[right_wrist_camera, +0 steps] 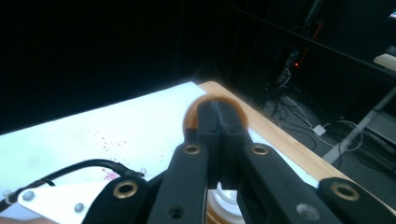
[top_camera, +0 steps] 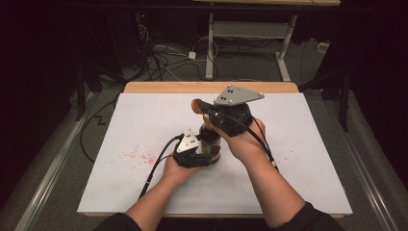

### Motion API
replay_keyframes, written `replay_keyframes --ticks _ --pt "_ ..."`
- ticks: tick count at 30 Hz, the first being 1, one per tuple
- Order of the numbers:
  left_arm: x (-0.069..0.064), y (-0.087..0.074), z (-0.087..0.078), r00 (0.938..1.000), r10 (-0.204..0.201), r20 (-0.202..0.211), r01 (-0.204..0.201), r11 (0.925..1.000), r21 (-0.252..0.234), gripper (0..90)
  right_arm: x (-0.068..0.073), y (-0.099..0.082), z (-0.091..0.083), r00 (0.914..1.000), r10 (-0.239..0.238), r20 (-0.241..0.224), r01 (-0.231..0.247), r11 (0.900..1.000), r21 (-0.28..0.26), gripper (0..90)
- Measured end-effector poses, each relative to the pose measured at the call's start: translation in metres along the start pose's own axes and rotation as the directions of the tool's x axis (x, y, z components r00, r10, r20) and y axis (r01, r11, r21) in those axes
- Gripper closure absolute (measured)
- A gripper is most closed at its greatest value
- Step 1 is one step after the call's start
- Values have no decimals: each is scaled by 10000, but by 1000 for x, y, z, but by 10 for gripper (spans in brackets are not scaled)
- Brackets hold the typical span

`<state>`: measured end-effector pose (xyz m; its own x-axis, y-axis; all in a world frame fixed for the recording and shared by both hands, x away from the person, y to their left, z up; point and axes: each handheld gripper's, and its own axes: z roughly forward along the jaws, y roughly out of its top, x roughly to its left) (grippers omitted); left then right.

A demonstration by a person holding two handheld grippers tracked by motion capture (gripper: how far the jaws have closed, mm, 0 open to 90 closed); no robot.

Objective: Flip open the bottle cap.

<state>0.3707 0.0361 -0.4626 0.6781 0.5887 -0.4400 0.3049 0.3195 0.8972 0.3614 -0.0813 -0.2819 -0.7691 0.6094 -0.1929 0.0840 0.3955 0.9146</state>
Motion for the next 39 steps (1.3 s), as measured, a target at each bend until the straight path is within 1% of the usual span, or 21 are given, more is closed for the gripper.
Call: replay_keyframes --ticks 2,4,11,15,18,19,20,21,24,25,27,28,33,38,39 --pt "0 0 0 10000 -5 -4 5 10000 -10 288 0 0 0 9999 135 -38 -135 9999 -36 900" --pt "0 0 0 10000 4 -10 -4 10000 -7 287 -1 -1 -1 9999 163 -37 -163 9999 -24 900" --pt "0 0 0 10000 -13 -2 13 10000 -21 286 -9 -6 -11 9994 288 207 -285 9995 -122 900" --pt "0 0 1 10000 -63 -6 63 10000 -68 285 -14 -12 -16 9986 434 317 -429 9989 -162 900" --pt "0 0 0 10000 -27 -14 27 10000 -13 285 -19 -17 -20 9975 555 444 -548 9983 -179 900" --pt "1 0 1 9997 -76 -223 76 10000 -34 284 -20 -19 -21 9973 558 474 -549 9983 -190 900" --pt "0 0 1 9997 -78 -229 77 10000 -49 284 -21 -21 -23 9968 610 525 -602 9980 -176 900" --pt "-1 0 0 10000 0 -69 -1 10000 -29 284 -23 -23 -24 9964 631 564 -624 9979 -158 900" --pt "0 0 0 10000 -27 -80 27 10000 -24 284 -27 -29 -29 9949 718 705 -709 9974 -152 900" --pt "0 0 1 9996 -112 -261 110 9999 -68 284 -29 -31 -30 9944 731 767 -723 9973 -130 900" --pt "0 0 1 9996 -83 -270 81 9999 -74 283 -32 -36 -33 9929 813 873 -806 9967 -116 900" --pt "0 0 0 10000 -27 -90 26 10000 -15 283 -34 -39 -34 9922 843 915 -834 9964 -129 900" --pt "-1 0 0 9999 -69 -116 68 9999 -75 283 -41 -54 -38 9888 1038 1076 -1043 9945 -5 900" --pt "-1 0 0 9998 -126 -143 125 9999 -74 281 -44 -72 -39 9857 1277 1100 -1292 9916 70 900" --pt "0 -1 1 9993 -183 -341 179 9998 -126 281 -45 -76 -38 9852 1305 1113 -1322 9912 79 900"
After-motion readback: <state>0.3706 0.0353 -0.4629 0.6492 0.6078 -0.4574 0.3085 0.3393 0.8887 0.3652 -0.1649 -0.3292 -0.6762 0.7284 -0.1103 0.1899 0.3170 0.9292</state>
